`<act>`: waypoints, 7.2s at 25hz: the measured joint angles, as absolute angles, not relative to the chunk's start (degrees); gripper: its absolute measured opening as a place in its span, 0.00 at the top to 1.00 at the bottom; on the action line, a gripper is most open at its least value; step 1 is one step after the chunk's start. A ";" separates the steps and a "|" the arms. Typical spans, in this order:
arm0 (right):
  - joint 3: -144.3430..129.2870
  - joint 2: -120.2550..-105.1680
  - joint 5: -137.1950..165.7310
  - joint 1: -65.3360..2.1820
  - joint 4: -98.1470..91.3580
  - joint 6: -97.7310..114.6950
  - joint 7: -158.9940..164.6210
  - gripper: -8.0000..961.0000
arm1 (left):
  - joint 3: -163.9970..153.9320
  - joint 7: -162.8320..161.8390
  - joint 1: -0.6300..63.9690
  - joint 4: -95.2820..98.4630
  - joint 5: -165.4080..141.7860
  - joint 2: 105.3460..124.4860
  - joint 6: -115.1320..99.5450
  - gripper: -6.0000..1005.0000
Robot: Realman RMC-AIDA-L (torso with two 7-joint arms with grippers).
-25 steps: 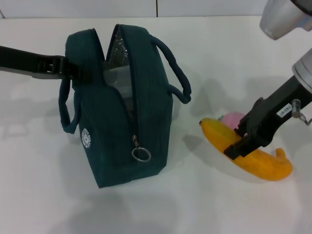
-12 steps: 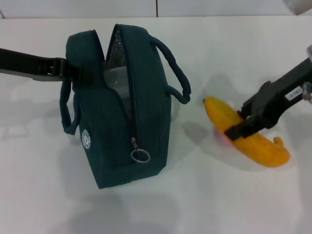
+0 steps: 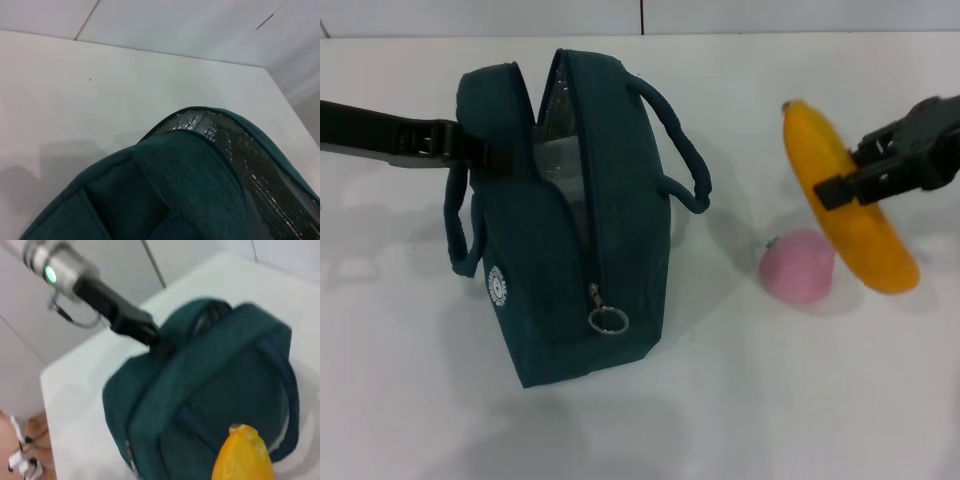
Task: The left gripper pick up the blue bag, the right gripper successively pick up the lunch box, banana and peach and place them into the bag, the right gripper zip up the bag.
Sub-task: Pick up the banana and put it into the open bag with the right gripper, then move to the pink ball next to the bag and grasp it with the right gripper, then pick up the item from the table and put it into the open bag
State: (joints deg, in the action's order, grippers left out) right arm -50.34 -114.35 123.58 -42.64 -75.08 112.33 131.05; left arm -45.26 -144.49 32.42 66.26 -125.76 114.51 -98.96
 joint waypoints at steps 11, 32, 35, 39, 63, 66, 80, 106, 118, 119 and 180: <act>-42.39 -113.55 109.38 -41.26 -79.06 113.64 129.29 0.51 | -45.35 -144.49 32.43 66.26 -122.94 114.49 -99.20 0.96; -48.68 -115.28 84.96 -46.28 -58.20 98.51 107.24 0.49 | -45.62 -143.58 32.46 66.27 -119.99 115.14 -100.64 0.96; -50.81 -115.38 84.75 -48.51 -51.88 96.83 103.52 0.49 | -45.62 -143.53 32.50 66.27 -119.98 115.14 -100.64 0.96; -52.54 -115.61 83.71 -50.70 -43.87 96.08 99.72 0.49 | -45.62 -143.52 32.65 66.27 -119.97 115.14 -100.63 0.96; -59.21 -115.92 79.55 -47.22 -28.61 95.58 95.50 0.47 | -45.27 -143.22 32.02 66.26 -119.97 115.23 -100.46 0.96; -59.32 -115.80 79.64 -47.08 -26.21 95.05 95.02 0.47 | -45.26 -143.21 31.77 66.27 -119.97 115.23 -100.40 0.96; -66.39 -116.19 76.21 -47.00 -20.36 87.30 92.81 0.46 | -45.26 -143.01 32.07 64.95 -119.59 115.28 -100.12 0.96; -71.36 -116.19 71.71 -46.88 -20.84 83.96 91.31 0.44 | -45.27 -142.99 32.26 64.95 -119.59 115.22 -99.43 0.96; -69.28 -115.16 66.73 -36.89 -34.67 86.70 90.17 0.27 | -45.26 -143.00 31.85 64.95 -119.62 115.05 -99.29 0.96; -68.86 -115.07 66.82 -36.16 -35.44 86.64 90.08 0.27 | -45.26 -143.00 31.78 64.95 -119.63 115.04 -99.29 0.96; -64.17 -115.22 115.79 -33.12 -45.48 76.02 93.55 0.71 | -45.18 -143.00 32.17 64.42 -119.62 114.87 -99.14 0.96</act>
